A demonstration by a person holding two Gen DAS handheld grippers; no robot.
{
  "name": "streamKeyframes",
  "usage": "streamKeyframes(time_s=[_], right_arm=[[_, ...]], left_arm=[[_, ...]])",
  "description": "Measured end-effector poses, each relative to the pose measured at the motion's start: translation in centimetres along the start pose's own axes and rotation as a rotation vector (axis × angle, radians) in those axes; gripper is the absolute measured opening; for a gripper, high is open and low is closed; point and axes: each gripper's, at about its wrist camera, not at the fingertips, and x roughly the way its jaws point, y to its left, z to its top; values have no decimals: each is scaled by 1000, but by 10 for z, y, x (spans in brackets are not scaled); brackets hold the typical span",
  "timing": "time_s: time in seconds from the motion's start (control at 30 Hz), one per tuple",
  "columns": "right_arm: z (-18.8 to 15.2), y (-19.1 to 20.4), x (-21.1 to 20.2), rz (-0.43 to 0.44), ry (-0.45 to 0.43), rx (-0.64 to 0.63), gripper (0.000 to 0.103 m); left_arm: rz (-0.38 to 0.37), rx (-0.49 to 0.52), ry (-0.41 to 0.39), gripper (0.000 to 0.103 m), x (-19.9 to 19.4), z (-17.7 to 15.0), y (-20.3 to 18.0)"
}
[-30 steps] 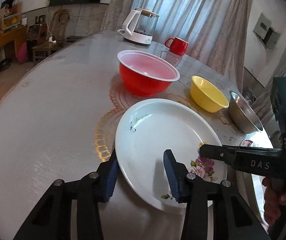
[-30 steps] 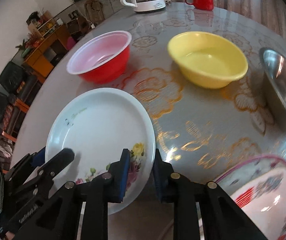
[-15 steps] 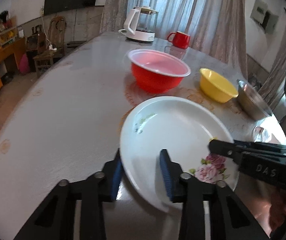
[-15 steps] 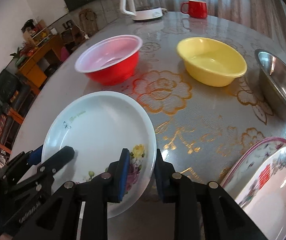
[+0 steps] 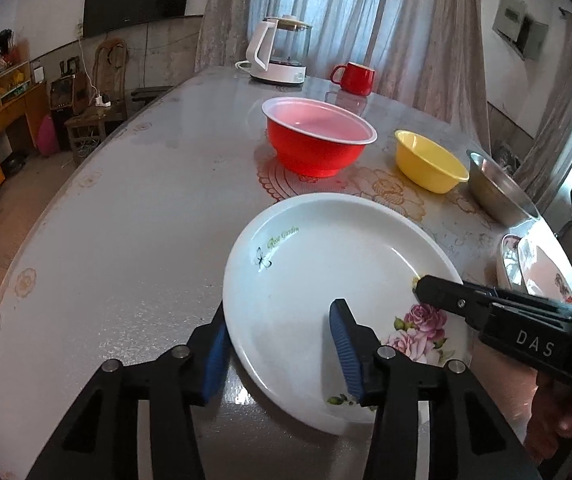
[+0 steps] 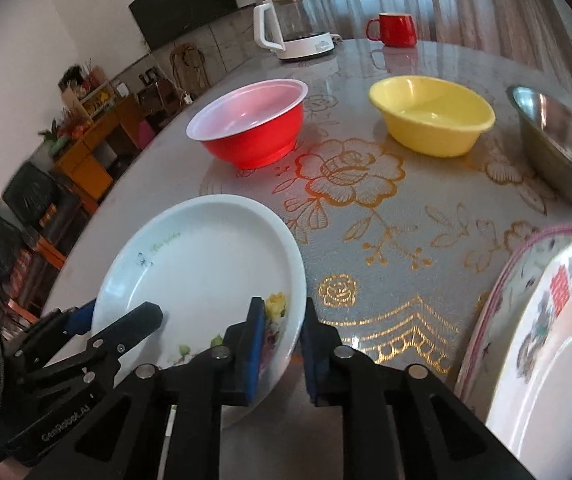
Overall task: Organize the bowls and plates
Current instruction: 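Carry the rose-print plate with the right tool over the plate stack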
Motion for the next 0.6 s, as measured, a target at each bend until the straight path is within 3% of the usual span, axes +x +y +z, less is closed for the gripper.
streamKeyframes(time_s=[0.23,0.6], right_arm=[[-3,-3,0,27,-13,7,14],[-5,-8,-7,92,-52,4,14]], left_arm=[[58,55,1,47,-4,-7,-8],[-13,-27,-10,48,-12,-17,-1]])
